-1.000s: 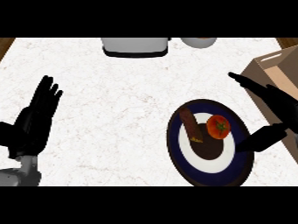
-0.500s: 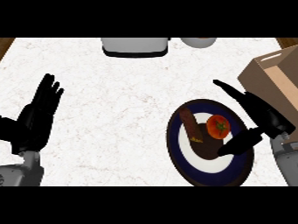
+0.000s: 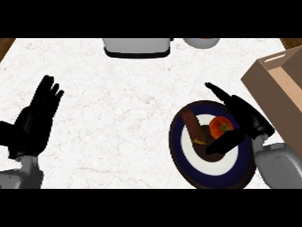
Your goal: Pick the sweet potato from the plate and place it in the cardboard box
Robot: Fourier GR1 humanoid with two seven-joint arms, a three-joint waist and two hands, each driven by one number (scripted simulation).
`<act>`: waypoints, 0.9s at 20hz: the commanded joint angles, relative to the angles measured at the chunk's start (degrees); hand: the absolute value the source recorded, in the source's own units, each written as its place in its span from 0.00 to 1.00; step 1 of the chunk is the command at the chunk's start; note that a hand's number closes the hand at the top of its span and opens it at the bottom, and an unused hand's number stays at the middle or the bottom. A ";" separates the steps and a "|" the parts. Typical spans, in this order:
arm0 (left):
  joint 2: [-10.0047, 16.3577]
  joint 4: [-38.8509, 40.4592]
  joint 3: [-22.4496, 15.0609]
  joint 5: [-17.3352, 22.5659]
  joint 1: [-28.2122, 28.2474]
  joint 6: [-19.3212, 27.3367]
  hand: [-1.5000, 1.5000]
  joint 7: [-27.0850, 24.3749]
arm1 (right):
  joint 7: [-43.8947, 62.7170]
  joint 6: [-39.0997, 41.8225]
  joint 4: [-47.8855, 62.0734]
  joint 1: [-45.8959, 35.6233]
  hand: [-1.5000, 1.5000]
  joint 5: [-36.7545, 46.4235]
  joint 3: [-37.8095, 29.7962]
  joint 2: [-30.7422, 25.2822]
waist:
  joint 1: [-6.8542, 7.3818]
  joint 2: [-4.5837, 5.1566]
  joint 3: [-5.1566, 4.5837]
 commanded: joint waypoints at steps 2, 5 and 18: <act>-0.45 -6.84 -0.54 -1.15 4.56 -0.24 0.50 3.66 | -1.98 -1.42 -2.92 7.53 0.00 3.51 1.68 2.51 | -0.07 -0.10 0.01; -2.19 1.41 1.89 -1.79 -0.21 -2.98 0.50 -0.52 | 0.30 3.53 -3.96 4.00 0.00 2.54 -1.93 3.49 | -0.19 -0.02 -0.01; -1.57 -0.72 6.47 -1.52 2.04 -7.00 0.50 0.82 | -4.05 0.82 5.95 1.22 0.00 11.96 -2.47 8.23 | -0.08 -0.02 -0.01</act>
